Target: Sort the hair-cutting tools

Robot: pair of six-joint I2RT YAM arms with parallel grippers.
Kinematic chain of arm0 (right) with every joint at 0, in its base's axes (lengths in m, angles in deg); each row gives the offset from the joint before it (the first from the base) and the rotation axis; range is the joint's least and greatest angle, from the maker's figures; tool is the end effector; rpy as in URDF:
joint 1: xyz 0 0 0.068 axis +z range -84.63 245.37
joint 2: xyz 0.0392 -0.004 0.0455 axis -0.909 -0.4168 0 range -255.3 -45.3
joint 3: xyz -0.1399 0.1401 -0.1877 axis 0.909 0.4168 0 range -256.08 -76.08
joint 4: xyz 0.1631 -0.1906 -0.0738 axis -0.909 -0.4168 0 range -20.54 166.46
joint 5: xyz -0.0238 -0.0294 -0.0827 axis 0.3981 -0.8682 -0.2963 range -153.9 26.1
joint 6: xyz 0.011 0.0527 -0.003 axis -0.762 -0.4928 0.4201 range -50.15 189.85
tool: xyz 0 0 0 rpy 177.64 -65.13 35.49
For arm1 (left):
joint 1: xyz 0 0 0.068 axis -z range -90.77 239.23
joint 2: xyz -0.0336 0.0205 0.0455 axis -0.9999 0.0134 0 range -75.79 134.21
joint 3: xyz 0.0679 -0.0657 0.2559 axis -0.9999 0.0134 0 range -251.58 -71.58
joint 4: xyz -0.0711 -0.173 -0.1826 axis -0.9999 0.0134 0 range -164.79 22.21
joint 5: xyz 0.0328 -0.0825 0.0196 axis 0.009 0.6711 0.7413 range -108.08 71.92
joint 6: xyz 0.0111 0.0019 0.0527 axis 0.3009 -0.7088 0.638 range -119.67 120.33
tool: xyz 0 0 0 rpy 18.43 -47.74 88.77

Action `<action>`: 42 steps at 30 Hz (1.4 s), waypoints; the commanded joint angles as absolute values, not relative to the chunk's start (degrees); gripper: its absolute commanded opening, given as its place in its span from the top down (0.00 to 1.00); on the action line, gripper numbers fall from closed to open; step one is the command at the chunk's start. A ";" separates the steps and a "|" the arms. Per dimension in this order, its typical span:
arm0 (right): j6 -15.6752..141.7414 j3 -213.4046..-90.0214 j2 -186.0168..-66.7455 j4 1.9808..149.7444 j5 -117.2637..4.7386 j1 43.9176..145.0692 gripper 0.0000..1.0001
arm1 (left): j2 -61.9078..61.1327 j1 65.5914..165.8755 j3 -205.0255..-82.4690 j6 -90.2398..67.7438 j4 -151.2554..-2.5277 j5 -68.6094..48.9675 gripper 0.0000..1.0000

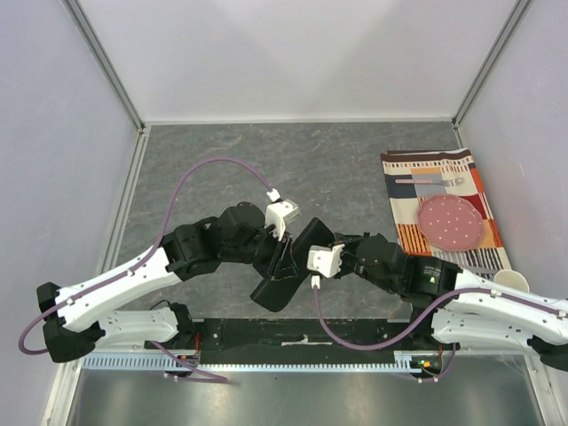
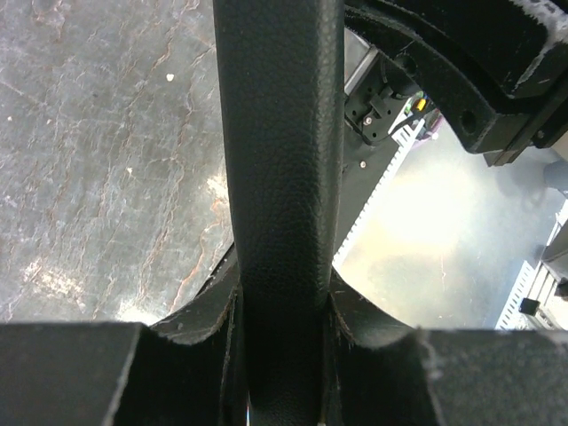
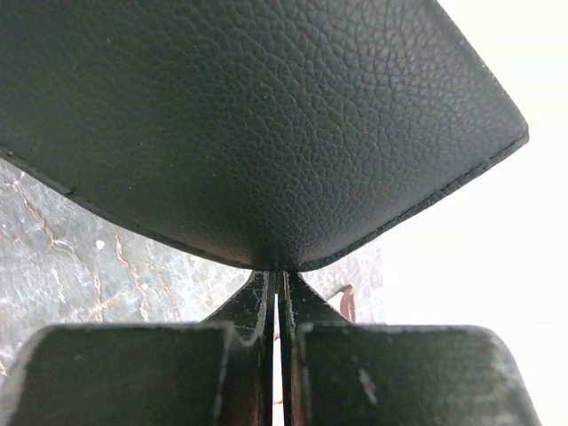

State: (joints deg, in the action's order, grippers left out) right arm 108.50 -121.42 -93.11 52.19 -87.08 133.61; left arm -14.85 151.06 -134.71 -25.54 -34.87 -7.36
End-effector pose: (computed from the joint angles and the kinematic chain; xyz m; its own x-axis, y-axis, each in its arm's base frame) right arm 0.0816 0.1670 0.3105 0.3217 -0.7430 -0.5870 -0.6692 0.2601 -0.6960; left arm 0.0983 -0.1976 0.3470 -0.6681 0.3396 -0.6620 0.7159 0.5359 -0.4476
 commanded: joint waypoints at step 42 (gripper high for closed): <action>106.35 -136.46 -103.05 49.03 -108.35 128.39 0.44 | -3.20 149.36 -134.06 -22.96 -35.41 0.20 0.98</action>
State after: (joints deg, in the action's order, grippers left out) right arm 118.64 -138.10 -104.83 40.97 -88.15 129.40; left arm -4.33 150.79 -130.14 -21.91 -36.72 2.78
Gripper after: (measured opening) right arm 0.412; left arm 0.329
